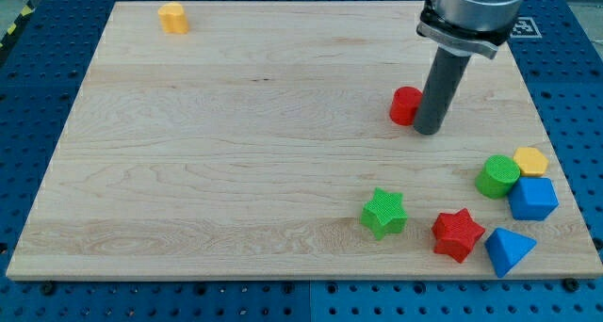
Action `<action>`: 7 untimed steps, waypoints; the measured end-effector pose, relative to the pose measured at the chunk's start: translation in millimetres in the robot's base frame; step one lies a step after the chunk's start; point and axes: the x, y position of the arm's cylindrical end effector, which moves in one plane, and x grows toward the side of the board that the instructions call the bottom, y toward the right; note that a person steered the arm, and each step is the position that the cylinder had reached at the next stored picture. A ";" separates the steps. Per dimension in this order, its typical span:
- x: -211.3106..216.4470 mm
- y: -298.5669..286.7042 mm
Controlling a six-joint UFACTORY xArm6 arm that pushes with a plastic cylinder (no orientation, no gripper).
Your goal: Push the red circle to the top center
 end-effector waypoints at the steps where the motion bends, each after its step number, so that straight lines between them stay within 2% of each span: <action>1: -20.8 -5.5; 3: -50.9 -29.5; 7: -57.6 -54.3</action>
